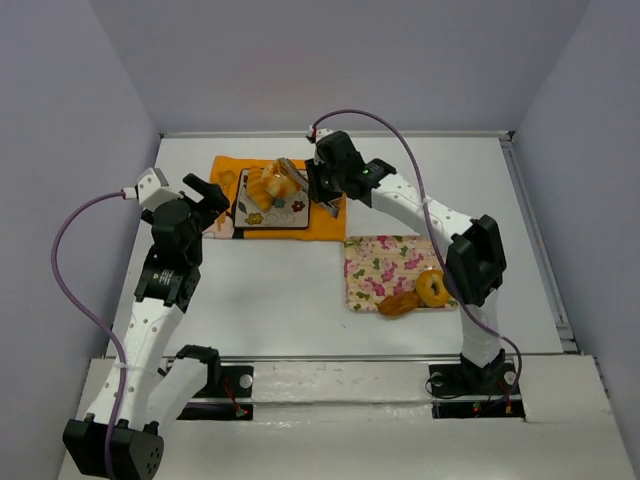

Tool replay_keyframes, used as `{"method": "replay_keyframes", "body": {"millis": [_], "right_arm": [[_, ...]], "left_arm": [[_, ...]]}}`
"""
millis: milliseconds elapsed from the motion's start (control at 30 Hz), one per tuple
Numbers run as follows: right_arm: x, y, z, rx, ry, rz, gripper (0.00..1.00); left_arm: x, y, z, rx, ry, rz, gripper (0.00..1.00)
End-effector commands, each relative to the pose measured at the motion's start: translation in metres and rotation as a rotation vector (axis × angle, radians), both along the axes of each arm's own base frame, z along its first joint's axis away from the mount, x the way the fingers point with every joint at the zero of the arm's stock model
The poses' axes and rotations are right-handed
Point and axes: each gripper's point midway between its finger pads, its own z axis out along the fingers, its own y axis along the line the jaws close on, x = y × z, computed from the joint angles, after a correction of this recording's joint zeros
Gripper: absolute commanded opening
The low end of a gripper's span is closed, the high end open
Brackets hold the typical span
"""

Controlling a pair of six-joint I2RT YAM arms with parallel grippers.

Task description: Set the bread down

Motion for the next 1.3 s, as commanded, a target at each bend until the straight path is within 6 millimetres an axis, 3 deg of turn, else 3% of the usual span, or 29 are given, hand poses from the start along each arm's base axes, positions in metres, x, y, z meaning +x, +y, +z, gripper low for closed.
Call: {"method": "replay_keyframes", "body": {"millis": [0, 133, 333, 667, 833, 867, 933, 967, 1000, 1033, 1067, 1133, 1167, 1200, 1233, 1267], "right_arm": [[0.015, 0.013, 0.031, 0.03, -0.092, 0.018, 0.16], [0.012, 0.014, 0.017, 0.008, -0.054, 0.034, 0.38], [0.013, 0.013, 0.025, 0.014, -0.061, 0.024, 0.51], [0.017, 0.01, 0.056, 0.028, -0.121, 0.013, 0.59], [0.022, 0.0, 0.094, 0.046, -0.205, -0.036, 0.54], [0.023, -0.008, 0.108, 0.048, -0.232, -0.074, 0.52], [0.023, -0.022, 0.114, 0.054, -0.237, -0.128, 0.49], [0.027, -0.038, 0.118, 0.05, -0.245, -0.173, 0.48], [0.023, -0.053, 0.136, 0.074, -0.267, -0.201, 0.47], [0.021, -0.068, 0.121, 0.058, -0.236, -0.241, 0.47], [0.018, -0.095, 0.14, 0.084, -0.26, -0.296, 0.47], [0.013, -0.129, 0.137, 0.081, -0.252, -0.378, 0.47], [0.008, -0.147, 0.111, 0.063, -0.204, -0.423, 0.47], [0.003, -0.184, 0.126, 0.094, -0.229, -0.497, 0.47], [-0.001, -0.201, 0.124, 0.117, -0.221, -0.544, 0.47], [-0.009, -0.222, 0.096, 0.078, -0.176, -0.585, 0.47]], "left_arm": [[0.001, 0.006, 0.007, -0.001, -0.028, 0.03, 0.99], [0.001, 0.006, 0.007, -0.001, -0.028, 0.03, 0.99], [-0.001, 0.006, 0.009, -0.003, -0.034, 0.03, 0.99], [-0.003, 0.007, 0.012, -0.003, -0.042, 0.033, 0.99], [-0.003, 0.008, 0.012, -0.003, -0.044, 0.034, 0.99], [-0.003, 0.007, 0.011, -0.003, -0.041, 0.034, 0.99], [-0.004, 0.008, 0.012, -0.003, -0.042, 0.036, 0.99], [-0.004, 0.008, 0.012, -0.003, -0.044, 0.036, 0.99], [-0.004, 0.008, 0.013, -0.003, -0.045, 0.039, 0.99], [-0.004, 0.008, 0.013, -0.004, -0.048, 0.037, 0.99], [-0.004, 0.008, 0.013, -0.004, -0.048, 0.036, 0.99], [-0.004, 0.008, 0.012, -0.005, -0.047, 0.036, 0.99], [-0.003, 0.007, 0.013, -0.005, -0.047, 0.035, 0.99], [-0.002, 0.007, 0.012, -0.005, -0.044, 0.035, 0.99], [-0.002, 0.007, 0.011, -0.006, -0.043, 0.035, 0.99], [-0.002, 0.007, 0.01, -0.006, -0.04, 0.035, 0.99]]}}
